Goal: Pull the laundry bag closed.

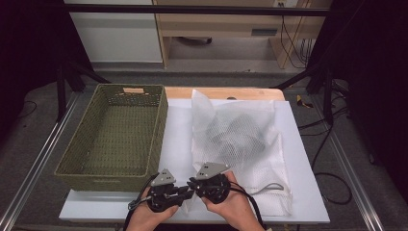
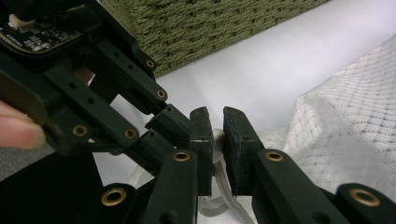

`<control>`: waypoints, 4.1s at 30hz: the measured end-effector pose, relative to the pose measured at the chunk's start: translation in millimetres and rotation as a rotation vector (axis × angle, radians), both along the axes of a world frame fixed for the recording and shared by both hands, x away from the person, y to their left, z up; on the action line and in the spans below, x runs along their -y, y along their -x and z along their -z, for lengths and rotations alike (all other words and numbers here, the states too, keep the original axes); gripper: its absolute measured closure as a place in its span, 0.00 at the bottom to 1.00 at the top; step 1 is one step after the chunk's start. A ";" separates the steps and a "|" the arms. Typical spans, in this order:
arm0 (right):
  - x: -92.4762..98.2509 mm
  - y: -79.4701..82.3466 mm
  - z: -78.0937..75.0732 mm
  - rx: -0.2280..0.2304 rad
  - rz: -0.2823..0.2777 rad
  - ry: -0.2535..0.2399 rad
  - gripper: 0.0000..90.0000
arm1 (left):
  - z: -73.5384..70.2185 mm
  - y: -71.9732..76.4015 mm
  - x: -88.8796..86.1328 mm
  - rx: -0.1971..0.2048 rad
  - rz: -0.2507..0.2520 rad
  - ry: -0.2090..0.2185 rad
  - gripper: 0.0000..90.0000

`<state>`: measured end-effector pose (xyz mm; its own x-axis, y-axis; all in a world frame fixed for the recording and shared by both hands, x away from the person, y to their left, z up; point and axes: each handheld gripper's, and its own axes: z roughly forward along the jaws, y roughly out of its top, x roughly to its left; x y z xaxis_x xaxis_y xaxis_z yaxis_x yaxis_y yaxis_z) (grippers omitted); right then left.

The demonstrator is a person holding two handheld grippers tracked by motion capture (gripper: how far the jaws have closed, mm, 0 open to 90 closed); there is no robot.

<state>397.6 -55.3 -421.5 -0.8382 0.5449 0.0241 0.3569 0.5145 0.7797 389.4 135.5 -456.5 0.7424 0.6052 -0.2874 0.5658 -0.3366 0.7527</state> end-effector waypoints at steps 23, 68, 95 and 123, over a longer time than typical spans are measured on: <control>7.1 4.9 -3.4 -0.009 0.059 -0.005 0.94 | -2.8 12.3 3.0 0.061 -0.122 0.012 0.98; 5.9 13.2 -0.7 -0.042 0.247 -0.121 0.97 | -13.4 27.3 7.4 0.138 -0.283 0.048 0.99; 12.2 15.8 7.6 -0.044 0.254 -0.125 0.97 | -14.5 33.3 14.4 0.169 -0.319 0.048 0.99; 18.5 16.4 7.6 -0.118 0.277 -0.216 0.97 | -16.2 29.2 10.4 0.149 -0.298 0.037 0.99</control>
<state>381.2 -73.7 -429.1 -0.6444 0.7225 0.2507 0.5535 0.2144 0.8048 360.2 125.1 -440.3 0.5698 0.7932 -0.2149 0.5180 -0.1437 0.8432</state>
